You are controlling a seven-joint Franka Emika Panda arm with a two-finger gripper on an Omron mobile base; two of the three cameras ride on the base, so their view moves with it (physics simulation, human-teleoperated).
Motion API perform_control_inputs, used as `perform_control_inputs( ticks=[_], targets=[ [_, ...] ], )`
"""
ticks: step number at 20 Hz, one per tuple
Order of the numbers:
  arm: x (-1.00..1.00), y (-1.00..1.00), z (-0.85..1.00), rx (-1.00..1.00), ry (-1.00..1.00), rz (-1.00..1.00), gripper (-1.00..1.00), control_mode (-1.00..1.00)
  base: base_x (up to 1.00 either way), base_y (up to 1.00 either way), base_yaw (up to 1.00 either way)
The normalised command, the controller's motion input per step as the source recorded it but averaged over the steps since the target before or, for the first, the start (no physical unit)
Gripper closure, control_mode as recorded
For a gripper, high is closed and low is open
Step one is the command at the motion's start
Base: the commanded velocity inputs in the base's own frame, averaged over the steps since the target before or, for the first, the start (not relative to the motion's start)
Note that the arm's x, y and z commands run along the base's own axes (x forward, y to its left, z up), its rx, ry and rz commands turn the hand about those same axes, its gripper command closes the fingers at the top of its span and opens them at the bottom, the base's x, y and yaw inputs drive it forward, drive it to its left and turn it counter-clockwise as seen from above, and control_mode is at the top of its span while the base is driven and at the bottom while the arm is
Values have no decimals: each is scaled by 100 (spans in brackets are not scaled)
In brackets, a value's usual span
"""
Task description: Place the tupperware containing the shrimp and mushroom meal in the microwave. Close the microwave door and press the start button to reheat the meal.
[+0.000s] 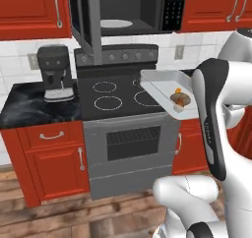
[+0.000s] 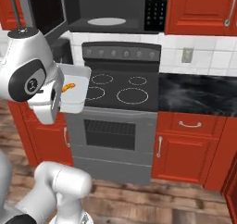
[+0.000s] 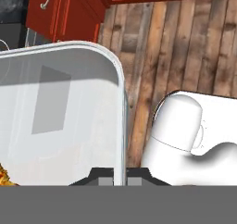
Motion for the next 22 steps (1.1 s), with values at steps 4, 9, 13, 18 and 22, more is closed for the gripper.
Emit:
perform_control_inputs(
  ticks=[4,9,13,18,22],
  targets=[
    [0,0,0,0,0,0,100,100,76,-18,20],
    [0,0,0,0,0,0,100,100,65,-23,20],
    [0,0,0,0,0,0,100,100,49,-28,20],
    [0,0,0,0,0,0,100,100,28,-30,20],
    [0,0,0,0,0,0,100,100,15,-34,19]
  ],
)
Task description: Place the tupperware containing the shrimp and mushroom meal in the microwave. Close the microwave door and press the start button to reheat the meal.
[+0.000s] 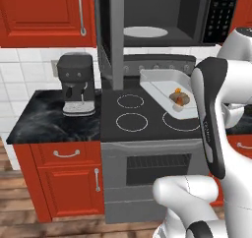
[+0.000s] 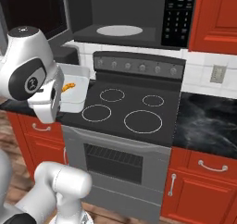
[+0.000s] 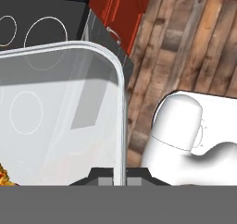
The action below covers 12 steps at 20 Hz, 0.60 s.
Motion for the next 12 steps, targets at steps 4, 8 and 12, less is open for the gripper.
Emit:
perform_control_inputs(
  ticks=[4,8,12],
  targets=[
    [0,0,0,0,0,0,100,100,15,-39,16],
    [0,0,0,0,0,0,100,100,18,-43,15],
    [0,0,0,0,0,0,100,100,21,-45,15]
  ],
)
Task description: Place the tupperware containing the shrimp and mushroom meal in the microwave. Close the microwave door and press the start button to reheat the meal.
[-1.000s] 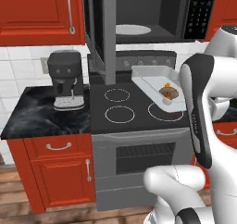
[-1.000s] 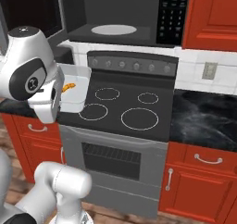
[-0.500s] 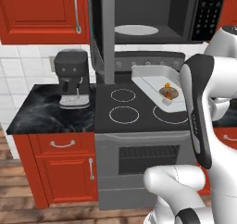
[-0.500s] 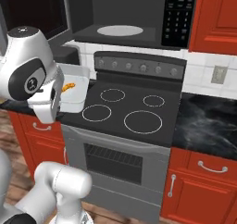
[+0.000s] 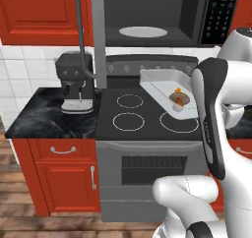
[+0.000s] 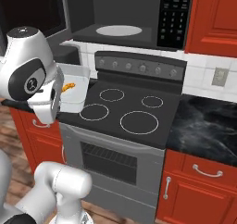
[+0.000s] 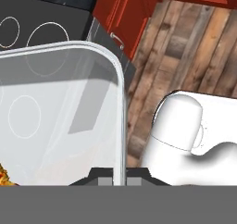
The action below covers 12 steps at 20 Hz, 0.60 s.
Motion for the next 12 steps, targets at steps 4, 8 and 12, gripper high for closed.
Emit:
perform_control_inputs(
  ticks=[4,8,12],
  targets=[
    [0,0,0,0,0,0,100,100,22,-44,16],
    [0,0,0,0,0,0,100,100,29,-33,16],
    [0,0,0,0,0,0,100,100,41,-24,13]
  ],
)
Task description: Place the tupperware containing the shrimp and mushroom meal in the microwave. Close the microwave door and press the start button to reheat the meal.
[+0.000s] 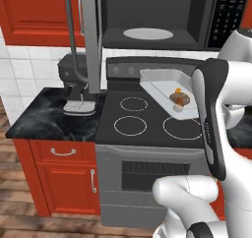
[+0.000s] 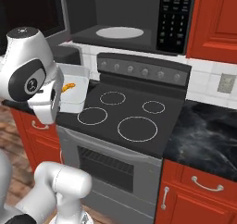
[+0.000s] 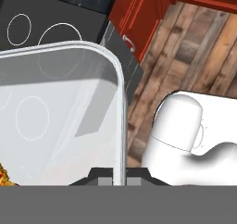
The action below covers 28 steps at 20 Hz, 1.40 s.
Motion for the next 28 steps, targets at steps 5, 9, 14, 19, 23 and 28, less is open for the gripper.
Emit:
perform_control_inputs(
  ticks=[5,9,14,19,23,28],
  targets=[
    [0,0,0,0,0,0,100,100,46,-21,10],
    [0,0,0,0,0,0,100,100,39,-21,9],
    [0,0,0,0,0,0,100,100,32,-21,8],
    [0,0,0,0,0,0,100,100,32,-16,7],
    [0,0,0,0,0,0,100,100,39,-9,6],
    [0,0,0,0,0,0,100,100,35,-7,5]
  ],
)
